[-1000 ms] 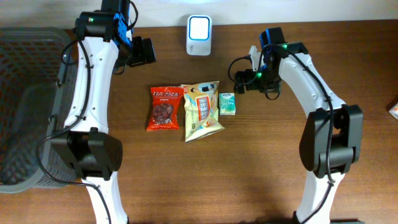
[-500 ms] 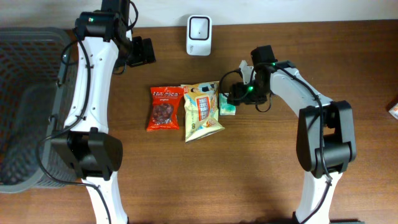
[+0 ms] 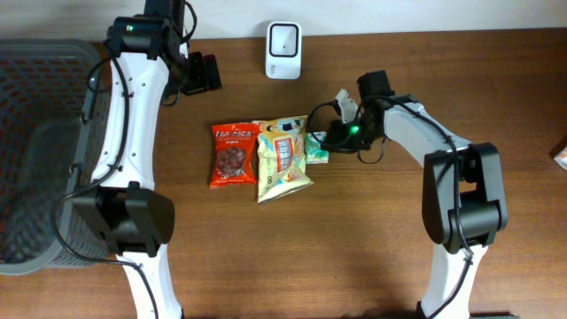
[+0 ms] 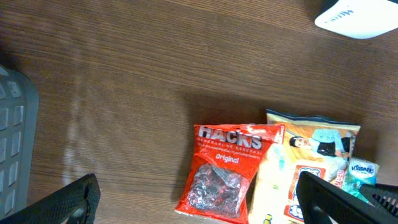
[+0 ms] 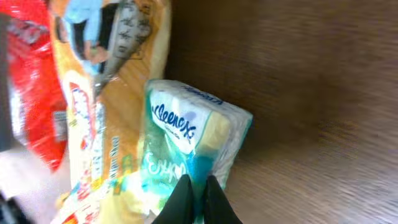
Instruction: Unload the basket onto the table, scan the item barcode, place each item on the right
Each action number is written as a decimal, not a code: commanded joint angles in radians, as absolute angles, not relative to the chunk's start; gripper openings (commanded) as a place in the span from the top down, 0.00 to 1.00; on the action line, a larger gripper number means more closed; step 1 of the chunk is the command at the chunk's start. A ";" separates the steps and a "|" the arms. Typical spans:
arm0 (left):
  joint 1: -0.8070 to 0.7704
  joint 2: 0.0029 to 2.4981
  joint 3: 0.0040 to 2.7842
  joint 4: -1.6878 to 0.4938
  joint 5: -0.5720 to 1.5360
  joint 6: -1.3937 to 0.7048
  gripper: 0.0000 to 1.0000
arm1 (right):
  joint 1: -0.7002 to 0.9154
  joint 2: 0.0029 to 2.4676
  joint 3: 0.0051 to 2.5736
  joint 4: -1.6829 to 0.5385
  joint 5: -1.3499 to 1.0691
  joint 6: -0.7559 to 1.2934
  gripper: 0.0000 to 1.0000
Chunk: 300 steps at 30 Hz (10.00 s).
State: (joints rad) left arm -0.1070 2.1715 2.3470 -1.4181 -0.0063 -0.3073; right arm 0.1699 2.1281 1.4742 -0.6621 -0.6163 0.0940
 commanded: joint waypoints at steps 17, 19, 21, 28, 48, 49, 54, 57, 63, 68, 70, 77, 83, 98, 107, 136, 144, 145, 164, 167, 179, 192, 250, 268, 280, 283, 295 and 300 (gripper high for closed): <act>-0.109 2.178 2.349 -1.420 0.001 -0.302 0.01 | 0.138 2.134 1.470 -0.296 -1.552 -0.017 0.96; -0.109 2.178 2.349 -1.419 0.001 -0.302 0.01 | 0.139 2.134 1.470 -0.242 -1.552 -0.018 0.96; -0.109 2.178 2.349 -1.419 0.001 -0.302 0.01 | 0.139 2.134 1.470 -0.184 -1.552 -0.018 0.96; -0.109 2.178 2.349 -1.420 0.001 -0.302 0.01 | 0.139 2.131 1.470 -0.052 -1.343 0.361 0.96; -0.110 2.178 2.349 -1.420 0.001 -0.302 0.01 | 0.423 2.285 1.655 0.490 0.216 -0.908 0.95; -0.110 2.178 2.349 -1.419 0.001 -0.302 0.01 | 0.423 2.286 1.655 0.483 0.173 -0.908 0.95; -0.110 2.178 2.349 -1.420 0.001 -0.302 0.01 | 0.423 2.329 1.655 0.461 0.155 -0.908 0.95; -0.110 2.178 2.349 -1.419 0.001 -0.302 0.01 | 0.394 2.334 1.660 0.508 0.255 -0.722 0.96; -0.110 2.178 2.349 -1.420 0.001 -0.302 0.01 | 0.233 2.228 1.773 0.288 0.465 -0.329 0.96; -0.110 2.178 2.349 -1.420 0.001 -0.302 0.01 | -0.150 2.121 1.779 -0.237 0.417 0.155 0.96; -0.110 2.178 2.349 -1.419 0.001 -0.302 0.01 | -0.390 2.123 1.778 -0.459 0.316 0.247 0.96; -0.110 2.178 2.349 -1.419 0.001 -0.302 0.01 | -0.681 2.177 1.776 -0.558 -0.015 0.244 0.91; -0.109 2.178 2.349 -1.419 0.001 -0.302 0.01 | -0.678 2.217 1.776 -0.615 0.000 0.244 0.01; -0.109 2.178 2.349 -1.420 0.001 -0.302 0.01 | -0.019 2.174 1.753 -1.119 -0.646 -0.172 0.01; -0.109 2.178 2.349 -1.420 0.001 -0.302 0.01 | 0.361 2.268 1.748 -0.835 -0.361 0.317 0.01; -0.109 2.178 2.349 -1.419 0.001 -0.302 0.01 | 0.330 2.359 2.036 -1.312 0.830 0.455 0.96; -0.109 2.178 2.349 -1.419 0.001 -0.302 0.01 | 0.599 2.359 2.034 -1.292 0.824 0.460 0.01; -0.109 2.178 2.349 -1.419 0.001 -0.302 0.01 | 0.592 2.359 2.035 -1.295 0.750 0.385 0.01; -0.109 2.178 2.349 -1.419 0.001 -0.302 0.01 | 0.443 2.362 1.742 -0.886 0.262 -0.062 0.90; -0.109 2.178 2.349 -1.419 0.001 -0.302 0.01 | 0.436 2.360 1.904 -1.041 0.142 -0.040 0.95; -0.109 2.178 2.349 -1.419 0.001 -0.302 0.01 | 0.036 2.365 1.716 -0.986 -1.398 -0.133 0.84; -0.109 2.178 2.349 -1.419 0.001 -0.302 0.01 | -0.049 2.281 2.220 -1.610 -0.353 0.005 0.01; -0.109 2.178 2.349 -1.419 0.001 -0.302 0.01 | 0.104 2.197 2.221 -1.531 -0.135 0.061 0.01; -0.109 2.178 2.349 -1.419 0.001 -0.302 0.01 | 0.215 2.235 1.750 -1.458 -0.731 -0.102 0.01; -0.109 2.178 2.349 -1.419 0.001 -0.302 0.01 | -0.125 2.230 1.887 -1.326 -0.363 -0.096 0.01; -0.109 2.178 2.349 -1.419 0.001 -0.302 0.01 | -0.136 2.231 1.850 -1.246 -0.455 -0.097 0.01; -0.109 2.178 2.349 -1.419 0.001 -0.302 0.01 | -0.079 2.234 1.614 -0.927 -0.554 -0.007 0.91; -0.109 2.178 2.349 -1.419 0.001 -0.302 0.01 | -0.080 2.219 1.721 -1.003 -0.553 -0.006 0.96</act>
State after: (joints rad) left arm -0.1089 2.1715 2.3470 -1.4181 -0.0063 -0.3069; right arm -0.0849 2.2269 1.6451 -0.9646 -0.5709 -0.0032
